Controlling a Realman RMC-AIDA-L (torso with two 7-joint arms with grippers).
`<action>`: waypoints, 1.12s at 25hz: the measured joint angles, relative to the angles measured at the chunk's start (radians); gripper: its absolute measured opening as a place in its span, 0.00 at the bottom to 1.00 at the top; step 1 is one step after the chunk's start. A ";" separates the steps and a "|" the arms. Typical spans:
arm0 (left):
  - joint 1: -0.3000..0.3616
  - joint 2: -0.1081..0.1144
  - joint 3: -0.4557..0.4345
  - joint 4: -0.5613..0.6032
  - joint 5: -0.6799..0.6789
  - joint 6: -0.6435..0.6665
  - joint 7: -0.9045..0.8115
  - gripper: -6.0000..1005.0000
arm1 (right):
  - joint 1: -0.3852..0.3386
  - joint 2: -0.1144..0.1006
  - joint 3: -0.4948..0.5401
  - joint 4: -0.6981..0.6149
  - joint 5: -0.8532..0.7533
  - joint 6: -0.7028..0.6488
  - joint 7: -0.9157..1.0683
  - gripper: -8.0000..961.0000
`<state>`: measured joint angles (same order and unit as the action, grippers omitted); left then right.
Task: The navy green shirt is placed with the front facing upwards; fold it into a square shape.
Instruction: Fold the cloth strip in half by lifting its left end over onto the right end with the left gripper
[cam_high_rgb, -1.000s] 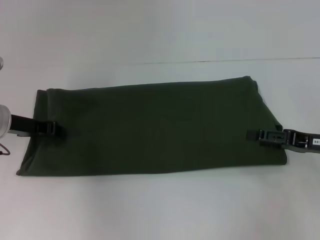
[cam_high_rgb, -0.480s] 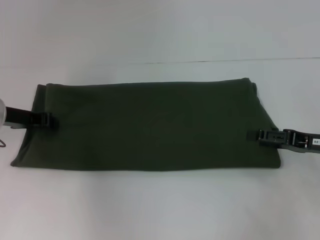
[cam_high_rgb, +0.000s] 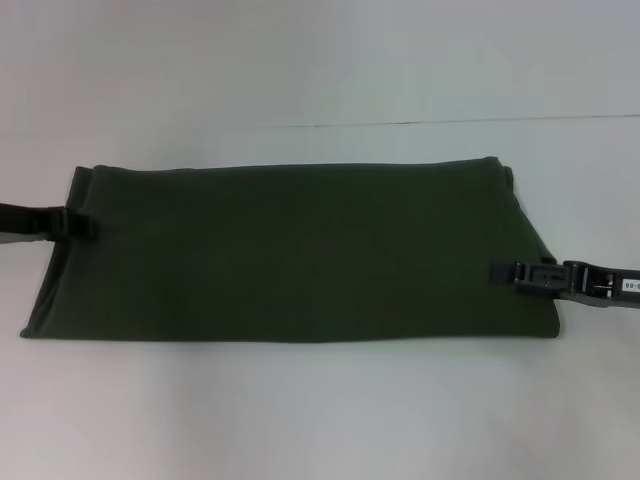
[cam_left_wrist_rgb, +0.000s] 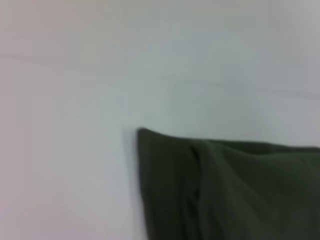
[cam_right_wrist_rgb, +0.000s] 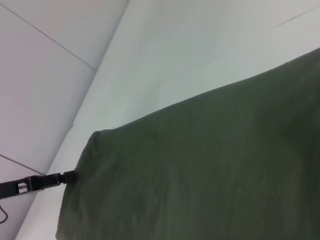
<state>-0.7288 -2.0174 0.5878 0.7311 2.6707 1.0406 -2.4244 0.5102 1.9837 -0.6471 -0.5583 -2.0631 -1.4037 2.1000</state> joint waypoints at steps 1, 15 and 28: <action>0.004 -0.001 -0.001 0.010 0.000 -0.001 -0.008 0.35 | 0.000 0.000 0.000 0.000 0.000 0.000 0.000 0.89; -0.018 0.044 -0.016 -0.044 -0.216 0.193 0.061 0.66 | 0.002 0.001 0.000 -0.004 0.000 0.001 0.001 0.89; -0.003 0.012 0.067 -0.087 -0.155 -0.015 0.043 0.67 | -0.002 0.001 0.000 0.000 0.000 0.000 0.000 0.89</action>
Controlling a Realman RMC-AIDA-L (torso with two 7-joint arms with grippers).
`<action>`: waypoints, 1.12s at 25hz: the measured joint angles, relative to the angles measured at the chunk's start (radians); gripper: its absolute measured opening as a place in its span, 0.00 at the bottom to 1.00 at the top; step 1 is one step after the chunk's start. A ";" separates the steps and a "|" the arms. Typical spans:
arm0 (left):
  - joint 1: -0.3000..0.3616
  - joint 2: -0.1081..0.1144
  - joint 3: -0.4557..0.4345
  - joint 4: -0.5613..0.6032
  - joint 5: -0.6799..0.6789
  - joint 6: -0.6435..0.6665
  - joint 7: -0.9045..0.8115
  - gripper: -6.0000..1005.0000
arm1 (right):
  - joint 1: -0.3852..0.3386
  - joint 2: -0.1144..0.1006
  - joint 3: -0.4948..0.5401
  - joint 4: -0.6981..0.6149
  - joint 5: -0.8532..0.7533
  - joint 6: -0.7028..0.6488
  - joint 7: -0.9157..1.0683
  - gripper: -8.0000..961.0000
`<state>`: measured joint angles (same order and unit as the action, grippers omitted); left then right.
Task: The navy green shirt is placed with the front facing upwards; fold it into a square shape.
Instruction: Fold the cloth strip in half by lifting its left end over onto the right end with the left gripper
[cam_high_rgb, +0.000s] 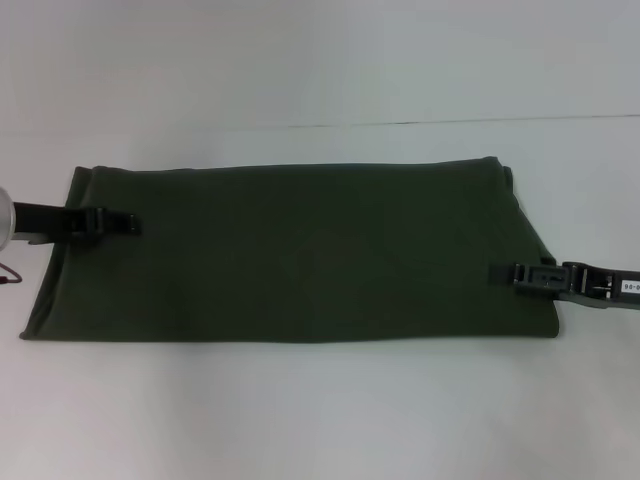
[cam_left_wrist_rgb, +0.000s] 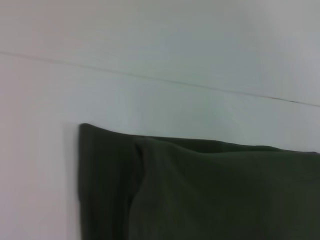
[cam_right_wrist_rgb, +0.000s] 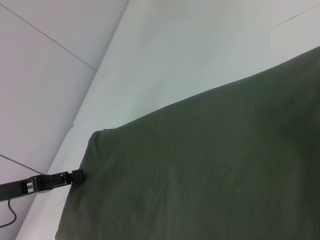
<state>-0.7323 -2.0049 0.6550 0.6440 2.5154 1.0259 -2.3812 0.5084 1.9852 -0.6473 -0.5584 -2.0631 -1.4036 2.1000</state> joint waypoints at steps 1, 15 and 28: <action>0.001 0.000 0.000 0.000 0.001 -0.007 0.000 0.67 | 0.000 0.000 0.000 0.000 0.000 0.000 0.000 0.89; 0.016 -0.001 -0.012 0.016 0.073 -0.019 -0.021 0.68 | 0.001 0.001 0.000 -0.008 0.000 0.002 -0.002 0.89; 0.014 0.020 -0.062 0.102 0.176 0.084 -0.083 0.70 | 0.002 -0.003 0.001 -0.007 0.000 0.000 0.000 0.89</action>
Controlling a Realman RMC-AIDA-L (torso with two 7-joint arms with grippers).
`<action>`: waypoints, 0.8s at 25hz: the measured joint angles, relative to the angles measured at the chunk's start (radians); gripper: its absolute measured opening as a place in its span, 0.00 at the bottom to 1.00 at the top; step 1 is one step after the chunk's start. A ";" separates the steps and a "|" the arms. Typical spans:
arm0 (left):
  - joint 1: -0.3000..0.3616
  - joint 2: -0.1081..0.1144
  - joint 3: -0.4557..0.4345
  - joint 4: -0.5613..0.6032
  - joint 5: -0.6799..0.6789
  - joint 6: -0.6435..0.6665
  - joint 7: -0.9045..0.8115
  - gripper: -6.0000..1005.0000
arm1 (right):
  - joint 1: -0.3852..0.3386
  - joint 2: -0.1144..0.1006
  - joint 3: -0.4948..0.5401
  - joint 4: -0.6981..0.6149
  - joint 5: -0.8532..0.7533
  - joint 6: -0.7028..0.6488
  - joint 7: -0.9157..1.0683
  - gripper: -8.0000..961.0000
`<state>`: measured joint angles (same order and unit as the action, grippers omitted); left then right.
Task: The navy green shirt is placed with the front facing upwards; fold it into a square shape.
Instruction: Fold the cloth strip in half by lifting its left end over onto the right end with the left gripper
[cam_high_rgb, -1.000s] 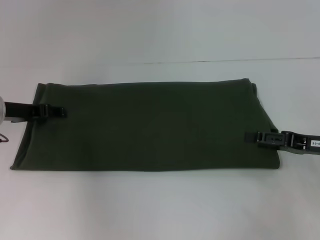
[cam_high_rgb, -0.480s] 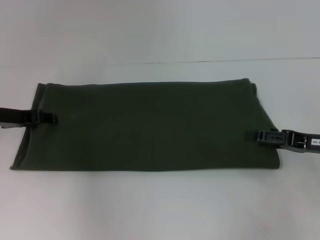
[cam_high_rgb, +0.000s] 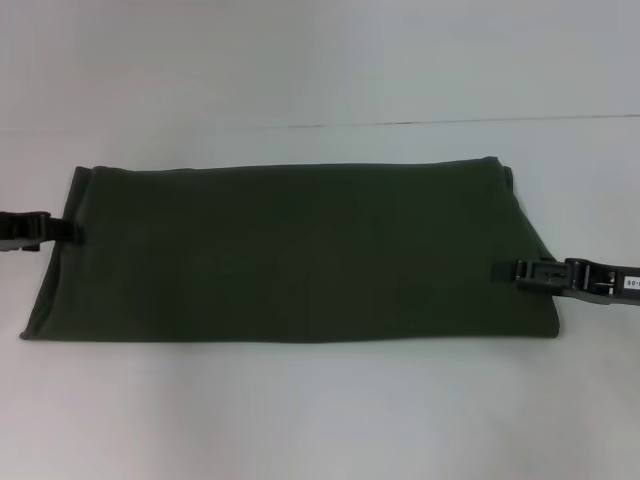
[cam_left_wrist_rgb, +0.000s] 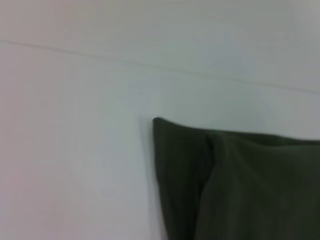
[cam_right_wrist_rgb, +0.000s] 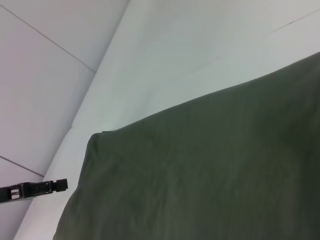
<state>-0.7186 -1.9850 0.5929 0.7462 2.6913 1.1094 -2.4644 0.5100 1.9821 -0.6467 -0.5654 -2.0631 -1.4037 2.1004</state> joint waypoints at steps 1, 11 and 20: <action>-0.007 0.004 0.000 0.000 0.016 0.013 -0.006 0.70 | 0.000 0.000 0.000 0.000 0.000 0.000 0.000 0.89; -0.076 0.037 0.007 -0.022 0.108 0.084 -0.020 0.71 | 0.002 0.000 -0.001 -0.001 -0.012 -0.006 0.010 0.89; -0.093 0.041 0.012 -0.042 0.113 0.132 -0.001 0.81 | 0.004 0.000 -0.004 0.000 -0.014 -0.007 0.021 0.89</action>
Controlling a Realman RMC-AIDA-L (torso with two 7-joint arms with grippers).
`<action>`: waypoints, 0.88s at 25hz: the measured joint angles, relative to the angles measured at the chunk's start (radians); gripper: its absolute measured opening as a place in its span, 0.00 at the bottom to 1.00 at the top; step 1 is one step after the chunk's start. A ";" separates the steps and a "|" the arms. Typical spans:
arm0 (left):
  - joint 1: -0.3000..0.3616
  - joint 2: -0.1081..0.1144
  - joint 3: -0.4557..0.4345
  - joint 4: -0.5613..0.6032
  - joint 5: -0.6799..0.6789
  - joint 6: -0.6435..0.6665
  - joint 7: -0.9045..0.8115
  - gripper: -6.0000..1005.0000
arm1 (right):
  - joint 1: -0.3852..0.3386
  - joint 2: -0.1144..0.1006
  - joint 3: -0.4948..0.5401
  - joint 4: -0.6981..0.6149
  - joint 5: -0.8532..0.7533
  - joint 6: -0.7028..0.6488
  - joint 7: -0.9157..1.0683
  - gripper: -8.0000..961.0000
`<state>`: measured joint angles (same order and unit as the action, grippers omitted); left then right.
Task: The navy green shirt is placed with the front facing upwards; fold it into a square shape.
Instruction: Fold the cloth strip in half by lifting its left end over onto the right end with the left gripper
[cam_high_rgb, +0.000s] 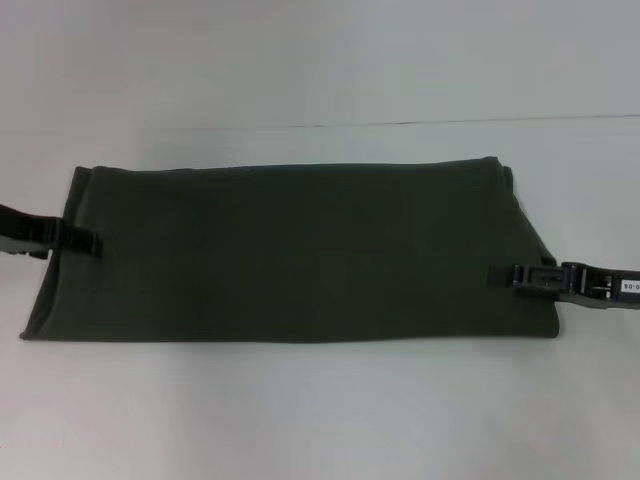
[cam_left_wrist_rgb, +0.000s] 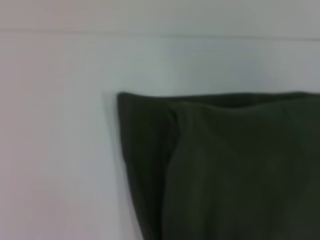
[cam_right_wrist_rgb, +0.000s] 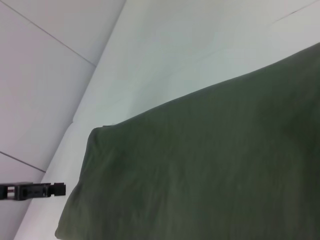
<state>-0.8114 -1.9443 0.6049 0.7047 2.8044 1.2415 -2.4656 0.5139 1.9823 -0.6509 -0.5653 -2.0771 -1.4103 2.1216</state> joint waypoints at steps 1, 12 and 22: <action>0.001 0.001 -0.001 0.006 0.000 0.021 0.005 0.82 | 0.000 0.000 0.000 0.000 0.000 0.000 0.000 0.89; 0.043 0.034 -0.108 0.094 0.005 0.341 0.118 0.82 | 0.002 -0.047 -0.009 -0.050 -0.129 -0.077 0.157 0.89; 0.073 0.001 -0.050 0.071 0.006 0.220 0.151 0.82 | 0.014 -0.046 -0.009 -0.056 -0.156 -0.079 0.164 0.89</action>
<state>-0.7384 -1.9430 0.5550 0.7757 2.8103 1.4617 -2.3151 0.5275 1.9366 -0.6598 -0.6210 -2.2335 -1.4888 2.2853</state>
